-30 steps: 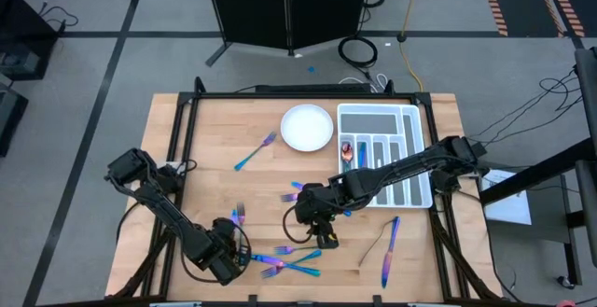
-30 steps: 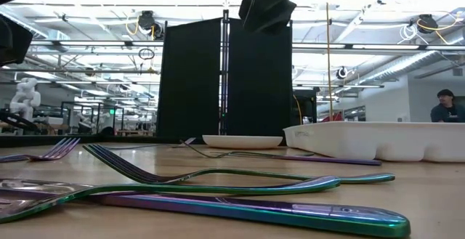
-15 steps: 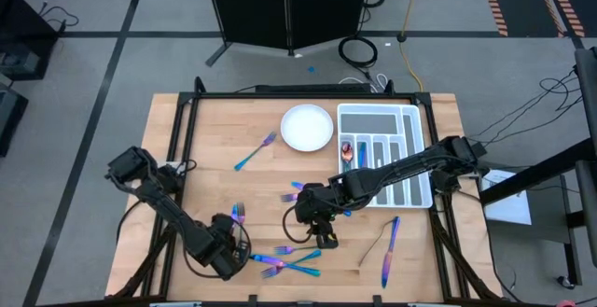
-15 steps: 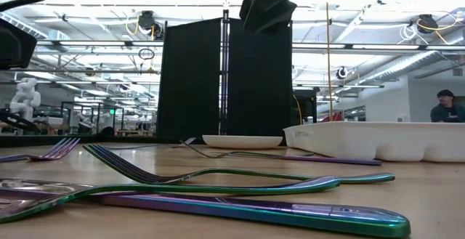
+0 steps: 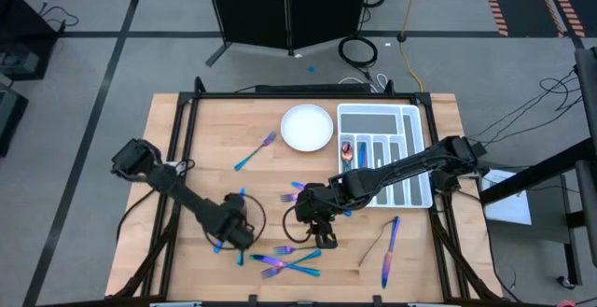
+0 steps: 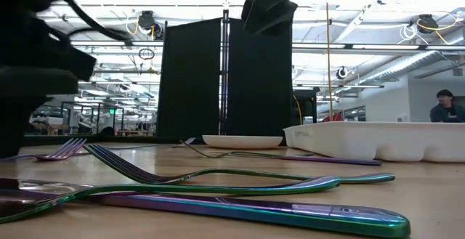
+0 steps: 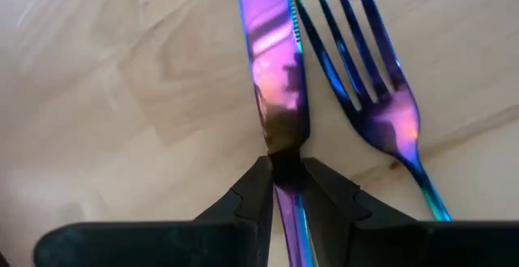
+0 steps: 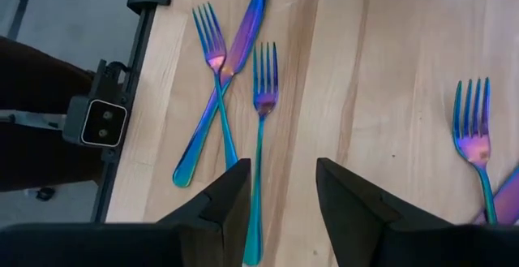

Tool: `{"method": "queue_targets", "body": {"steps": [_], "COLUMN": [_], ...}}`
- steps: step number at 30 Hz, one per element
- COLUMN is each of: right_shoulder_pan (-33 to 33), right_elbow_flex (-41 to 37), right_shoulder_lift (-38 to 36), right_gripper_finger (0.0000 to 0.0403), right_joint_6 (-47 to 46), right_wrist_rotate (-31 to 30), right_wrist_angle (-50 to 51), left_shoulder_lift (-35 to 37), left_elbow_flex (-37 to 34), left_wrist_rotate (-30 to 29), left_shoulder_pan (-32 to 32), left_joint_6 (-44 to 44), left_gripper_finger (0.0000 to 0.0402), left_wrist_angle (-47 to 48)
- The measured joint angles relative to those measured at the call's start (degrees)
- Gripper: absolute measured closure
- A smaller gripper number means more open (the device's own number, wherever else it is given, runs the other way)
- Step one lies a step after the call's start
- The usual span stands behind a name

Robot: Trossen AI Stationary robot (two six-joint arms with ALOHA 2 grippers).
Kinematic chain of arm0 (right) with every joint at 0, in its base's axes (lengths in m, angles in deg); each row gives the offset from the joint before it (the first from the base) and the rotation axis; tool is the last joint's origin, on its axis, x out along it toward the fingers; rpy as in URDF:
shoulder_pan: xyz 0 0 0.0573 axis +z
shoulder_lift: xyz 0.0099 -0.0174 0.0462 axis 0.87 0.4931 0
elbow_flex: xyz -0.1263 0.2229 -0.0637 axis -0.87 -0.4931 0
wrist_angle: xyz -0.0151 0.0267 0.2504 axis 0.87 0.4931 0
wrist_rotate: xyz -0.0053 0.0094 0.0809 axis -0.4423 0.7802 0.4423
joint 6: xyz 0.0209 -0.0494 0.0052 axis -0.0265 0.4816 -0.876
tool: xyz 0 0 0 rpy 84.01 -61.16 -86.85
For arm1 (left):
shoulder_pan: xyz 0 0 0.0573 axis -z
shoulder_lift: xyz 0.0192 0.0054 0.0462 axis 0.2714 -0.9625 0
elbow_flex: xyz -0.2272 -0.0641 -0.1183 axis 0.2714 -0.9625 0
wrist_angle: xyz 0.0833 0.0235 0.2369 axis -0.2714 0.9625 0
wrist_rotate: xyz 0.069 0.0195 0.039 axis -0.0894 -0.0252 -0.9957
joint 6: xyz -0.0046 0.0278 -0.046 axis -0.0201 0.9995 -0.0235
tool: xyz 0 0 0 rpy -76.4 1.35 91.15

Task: Sort silverware
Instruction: Put the purple knife into the white silverware tray

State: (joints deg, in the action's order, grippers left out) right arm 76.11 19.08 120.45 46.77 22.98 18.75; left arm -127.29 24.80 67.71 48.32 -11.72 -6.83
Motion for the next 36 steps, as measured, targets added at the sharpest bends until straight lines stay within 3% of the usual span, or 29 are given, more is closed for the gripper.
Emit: {"method": "queue_targets", "body": {"steps": [7, 17, 28, 32, 36], "right_shoulder_pan": [0.0, -0.3, -2.3, -5.3, -10.3], "right_elbow_flex": [0.0, 0.0, 0.0, 0.0, -0.4], "right_shoulder_lift": [-4.3, -13.5, -19.7, -19.6, -18.2], "right_gripper_finger": [0.0271, 0.0271, 0.0271, 0.0274, 0.0287], "right_joint_6": [-2.1, -7.2, -15.6, -15.6, -9.8], "right_wrist_rotate": [-1.7, -13.5, -27.1, -26.6, -18.3], "right_wrist_angle": [1.4, 3.2, 12.7, 14.1, 13.2], "left_shoulder_lift": [2.8, 3.3, 3.2, 3.1, 3.0], "left_elbow_flex": [-2.6, -5.1, -4.8, -3.9, -2.6], "left_wrist_rotate": [-1.2, -2.4, -2.5, -0.1, 3.0], "left_shoulder_pan": [-8.1, -20.7, -30.2, -30.9, -32.3], "left_joint_6": [21.1, 50.5, 75.3, 80.6, 83.5], "left_gripper_finger": [0.0336, 0.0336, 0.0336, 0.0336, 0.0336], "left_wrist_angle": [-1.0, -6.3, -16.4, -18.1, -18.6]}}
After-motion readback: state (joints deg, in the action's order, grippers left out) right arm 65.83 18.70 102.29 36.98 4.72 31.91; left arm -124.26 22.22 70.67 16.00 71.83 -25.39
